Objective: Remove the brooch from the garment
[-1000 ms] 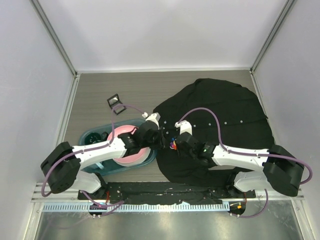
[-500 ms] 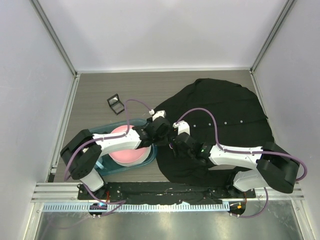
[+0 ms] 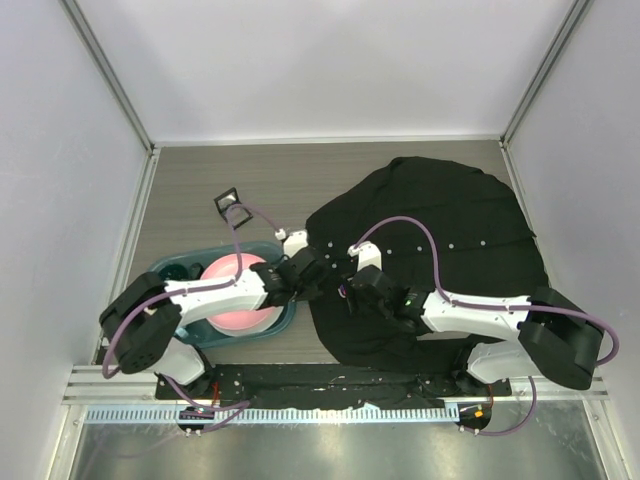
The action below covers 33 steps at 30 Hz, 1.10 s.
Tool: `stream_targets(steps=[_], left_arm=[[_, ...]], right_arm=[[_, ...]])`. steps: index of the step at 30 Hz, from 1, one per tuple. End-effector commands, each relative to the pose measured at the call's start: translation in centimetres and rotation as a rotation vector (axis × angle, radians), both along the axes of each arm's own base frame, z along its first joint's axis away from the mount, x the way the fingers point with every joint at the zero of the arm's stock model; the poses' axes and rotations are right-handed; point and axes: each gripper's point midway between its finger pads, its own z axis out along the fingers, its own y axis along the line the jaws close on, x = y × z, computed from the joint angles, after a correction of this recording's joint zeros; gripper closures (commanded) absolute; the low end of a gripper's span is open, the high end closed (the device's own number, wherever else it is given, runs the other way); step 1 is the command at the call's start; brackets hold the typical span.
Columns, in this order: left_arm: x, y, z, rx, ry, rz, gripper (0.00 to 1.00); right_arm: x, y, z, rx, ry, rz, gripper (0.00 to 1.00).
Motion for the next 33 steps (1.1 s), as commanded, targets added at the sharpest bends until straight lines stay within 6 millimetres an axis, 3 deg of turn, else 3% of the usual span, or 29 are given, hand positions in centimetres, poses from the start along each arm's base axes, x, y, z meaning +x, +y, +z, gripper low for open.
stream_targets(steps=[1, 6, 11, 15, 21, 28, 33], left_arm=[[-0.3, 7.0, -1.4, 0.171, 0.012, 0.132, 0.95], [-0.5, 6.0, 0.4, 0.108, -0.01, 0.074, 0.92], [-1.1, 0.3, 3.2, -0.108, 0.029, -0.088, 0.82], [-0.8, -1.9, 5.1, -0.218, 0.002, -0.133, 0.65], [0.0, -2.7, 6.0, -0.238, -0.028, -0.136, 0.6], [-0.5, -2.9, 4.8, -0.244, 0.009, -0.138, 0.59], [-0.9, -3.0, 4.2, -0.24, 0.027, -0.145, 0.59]], right_arm=[[0.6, 0.9, 1.1, 0.045, -0.037, -0.002, 0.39], [1.0, 0.8, 1.1, -0.007, -0.046, 0.002, 0.37], [1.4, 0.9, 1.3, -0.06, -0.065, 0.015, 0.39], [1.6, 0.9, 1.0, -0.096, -0.076, 0.028, 0.4], [1.8, 1.2, 0.3, -0.131, -0.083, 0.059, 0.38], [2.1, 1.4, 0.0, -0.134, -0.096, 0.067, 0.38], [2.6, 1.4, 0.8, -0.116, -0.137, 0.056, 0.5]])
